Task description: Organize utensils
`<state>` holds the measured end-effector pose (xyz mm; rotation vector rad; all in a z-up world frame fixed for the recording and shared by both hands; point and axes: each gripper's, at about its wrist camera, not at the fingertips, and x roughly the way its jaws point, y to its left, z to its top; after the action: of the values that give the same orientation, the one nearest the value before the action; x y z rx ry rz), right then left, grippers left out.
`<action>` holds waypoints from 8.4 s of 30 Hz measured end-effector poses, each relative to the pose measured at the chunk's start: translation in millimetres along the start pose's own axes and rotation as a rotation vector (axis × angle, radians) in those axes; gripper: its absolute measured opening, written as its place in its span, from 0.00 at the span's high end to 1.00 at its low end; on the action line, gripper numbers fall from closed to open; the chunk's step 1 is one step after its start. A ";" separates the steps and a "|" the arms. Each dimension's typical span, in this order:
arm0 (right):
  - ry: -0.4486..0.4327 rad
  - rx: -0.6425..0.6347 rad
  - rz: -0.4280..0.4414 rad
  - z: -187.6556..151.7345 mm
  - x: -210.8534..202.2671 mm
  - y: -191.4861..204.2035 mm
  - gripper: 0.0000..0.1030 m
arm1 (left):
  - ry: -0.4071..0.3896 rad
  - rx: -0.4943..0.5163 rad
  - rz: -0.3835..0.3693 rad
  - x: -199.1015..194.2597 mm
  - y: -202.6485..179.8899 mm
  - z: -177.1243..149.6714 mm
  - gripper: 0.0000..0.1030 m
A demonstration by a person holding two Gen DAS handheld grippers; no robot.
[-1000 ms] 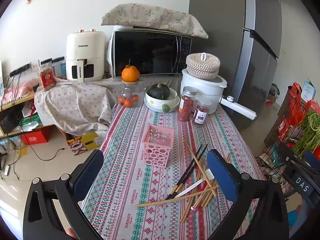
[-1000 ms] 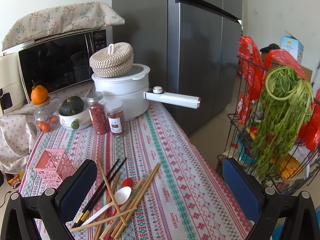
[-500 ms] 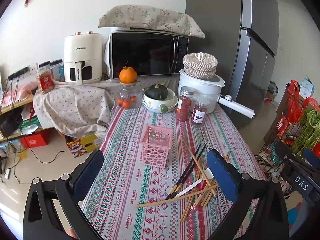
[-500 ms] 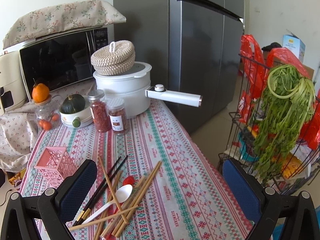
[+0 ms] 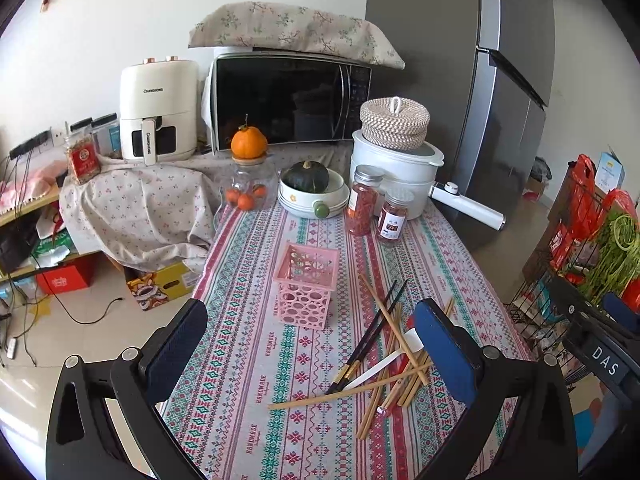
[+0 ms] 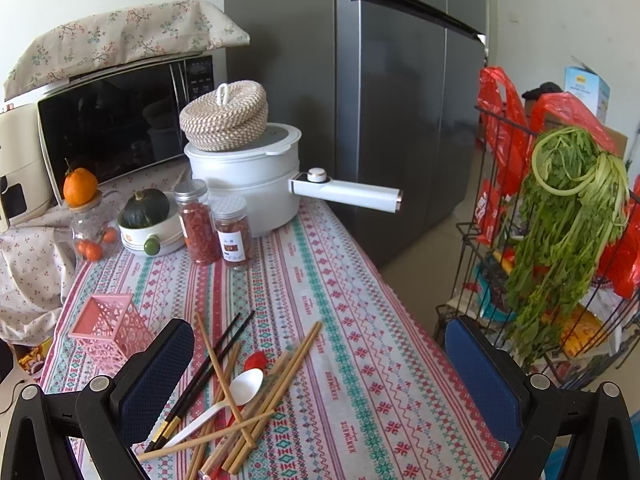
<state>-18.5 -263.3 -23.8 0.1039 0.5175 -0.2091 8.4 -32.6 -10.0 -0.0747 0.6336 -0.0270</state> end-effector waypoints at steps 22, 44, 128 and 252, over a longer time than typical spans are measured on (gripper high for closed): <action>0.235 0.061 0.043 20.0 114.5 -44.4 0.00 | 0.464 0.058 -0.171 140.5 -54.5 19.9 0.00; 0.501 -0.009 0.074 -4.4 207.5 -63.1 0.00 | 0.612 -0.040 -0.077 328.6 -91.4 6.0 0.66; 0.115 0.210 0.480 59.5 114.1 31.7 0.94 | -0.065 -0.091 -0.157 163.6 76.1 69.5 0.95; 0.684 0.217 0.188 -50.1 213.5 -90.9 0.09 | 0.460 0.230 -0.445 215.1 -113.7 -15.7 0.89</action>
<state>118.3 -380.9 -178.1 0.4431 1.1596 -0.0383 172.0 -157.2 -140.7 0.0155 1.0587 -0.5593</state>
